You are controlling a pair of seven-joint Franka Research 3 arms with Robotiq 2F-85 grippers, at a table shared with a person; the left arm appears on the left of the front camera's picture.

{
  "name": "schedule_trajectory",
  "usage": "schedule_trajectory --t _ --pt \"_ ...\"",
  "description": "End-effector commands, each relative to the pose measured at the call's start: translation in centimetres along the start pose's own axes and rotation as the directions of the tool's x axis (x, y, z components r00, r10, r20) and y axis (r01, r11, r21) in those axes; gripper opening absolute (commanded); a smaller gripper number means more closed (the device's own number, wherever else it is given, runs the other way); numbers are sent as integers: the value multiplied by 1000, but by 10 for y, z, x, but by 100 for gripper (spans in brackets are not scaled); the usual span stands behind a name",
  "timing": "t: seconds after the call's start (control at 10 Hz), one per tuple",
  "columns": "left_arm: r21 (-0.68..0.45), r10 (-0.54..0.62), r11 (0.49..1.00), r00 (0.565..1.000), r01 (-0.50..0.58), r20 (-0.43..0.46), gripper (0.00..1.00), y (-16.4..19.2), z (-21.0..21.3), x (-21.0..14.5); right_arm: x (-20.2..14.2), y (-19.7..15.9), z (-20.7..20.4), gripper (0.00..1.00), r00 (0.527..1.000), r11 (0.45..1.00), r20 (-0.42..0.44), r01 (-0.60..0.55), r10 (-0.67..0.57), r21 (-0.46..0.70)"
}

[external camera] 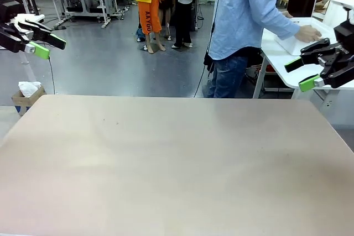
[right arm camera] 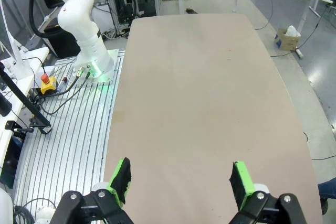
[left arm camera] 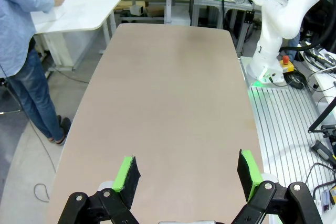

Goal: Stack the cups and store them in the basket.
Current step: Place the stack of Reusable plastic cups into the Pantry Basket.

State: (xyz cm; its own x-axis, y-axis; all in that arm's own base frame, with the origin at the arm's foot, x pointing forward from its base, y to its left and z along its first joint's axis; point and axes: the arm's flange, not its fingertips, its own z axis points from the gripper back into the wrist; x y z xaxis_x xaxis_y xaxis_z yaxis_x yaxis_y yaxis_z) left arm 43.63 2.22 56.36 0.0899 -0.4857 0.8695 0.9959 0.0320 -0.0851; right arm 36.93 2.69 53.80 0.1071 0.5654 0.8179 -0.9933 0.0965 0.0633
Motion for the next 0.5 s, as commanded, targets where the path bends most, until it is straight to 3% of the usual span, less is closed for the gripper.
schedule_trajectory --t 0.0,0.4 --pt "8 11 1000 1000 -11 -2 98 -1 0 4 3 0 2 100 1000 1000 10 9 -9 4" --pt "8 11 1000 1000 -11 -2 98 -1 0 4 3 0 2 100 1000 1000 10 9 -9 4"
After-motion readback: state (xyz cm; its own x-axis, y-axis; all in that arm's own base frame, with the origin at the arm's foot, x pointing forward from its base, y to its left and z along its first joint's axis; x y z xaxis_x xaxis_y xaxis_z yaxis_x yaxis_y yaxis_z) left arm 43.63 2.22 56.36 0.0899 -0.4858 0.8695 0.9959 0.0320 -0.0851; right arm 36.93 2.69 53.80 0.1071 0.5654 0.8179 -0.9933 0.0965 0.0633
